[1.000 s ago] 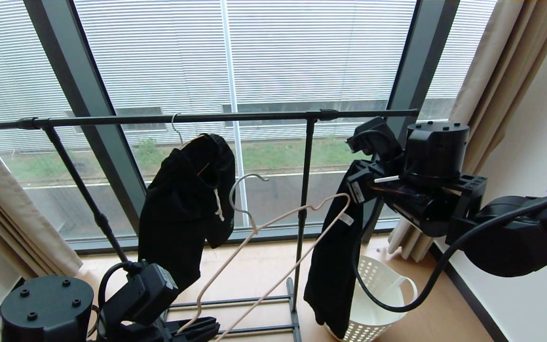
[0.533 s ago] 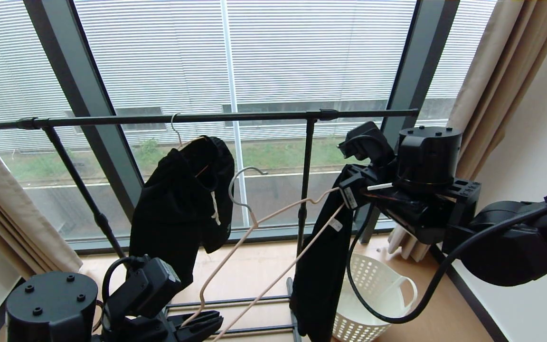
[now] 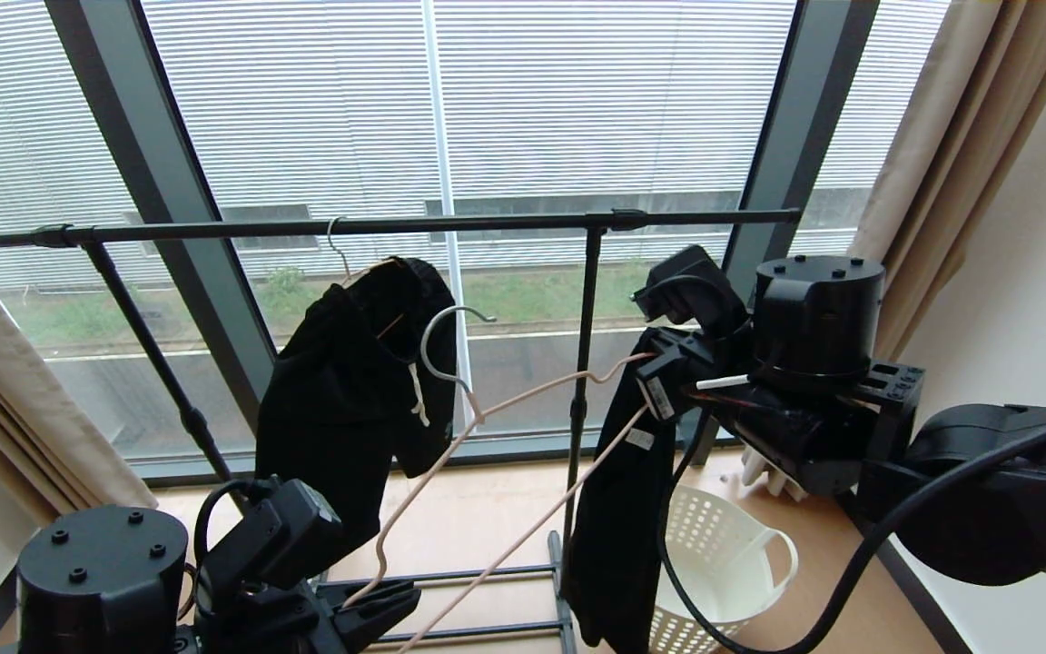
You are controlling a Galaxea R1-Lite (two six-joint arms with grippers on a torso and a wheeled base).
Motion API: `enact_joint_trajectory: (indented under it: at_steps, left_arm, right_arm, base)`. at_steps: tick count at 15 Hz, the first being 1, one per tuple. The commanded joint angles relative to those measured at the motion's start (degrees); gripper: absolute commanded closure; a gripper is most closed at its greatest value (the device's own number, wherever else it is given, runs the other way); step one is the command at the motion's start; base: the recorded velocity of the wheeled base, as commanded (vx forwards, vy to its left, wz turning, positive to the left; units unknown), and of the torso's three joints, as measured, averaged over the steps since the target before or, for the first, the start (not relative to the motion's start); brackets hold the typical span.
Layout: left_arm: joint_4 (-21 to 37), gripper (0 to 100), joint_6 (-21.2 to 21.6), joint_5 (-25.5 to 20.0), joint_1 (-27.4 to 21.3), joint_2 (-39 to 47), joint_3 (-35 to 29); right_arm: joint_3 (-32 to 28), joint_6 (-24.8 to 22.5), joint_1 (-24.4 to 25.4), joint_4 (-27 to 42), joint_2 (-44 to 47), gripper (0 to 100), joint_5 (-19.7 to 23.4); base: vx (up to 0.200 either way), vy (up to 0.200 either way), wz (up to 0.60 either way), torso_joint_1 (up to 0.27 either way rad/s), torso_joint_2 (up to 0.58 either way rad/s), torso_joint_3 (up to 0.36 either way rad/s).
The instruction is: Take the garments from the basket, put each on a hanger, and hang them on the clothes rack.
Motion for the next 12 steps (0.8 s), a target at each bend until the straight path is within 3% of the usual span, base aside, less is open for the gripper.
enact_joint_trajectory:
  at_steps: [1,12]
  left_arm:
    - [0.07,100,-0.01,-0.02,0.93,0.70,-0.42]
    - [-0.81,100,0.52,0.33,4.98,1.05,-0.68]
  right_arm:
    - [0.60,-0.04,1.06,-0.02,-1.32,100,-0.04]
    - [-1.33,-0.21,-1.22,-2.57,-0.79,100,-2.23]
  base:
    - [0.000,0.000,0.00,0.000,0.00,0.000]
    - [0.000,0.000,0.00,0.000,0.00,0.000]
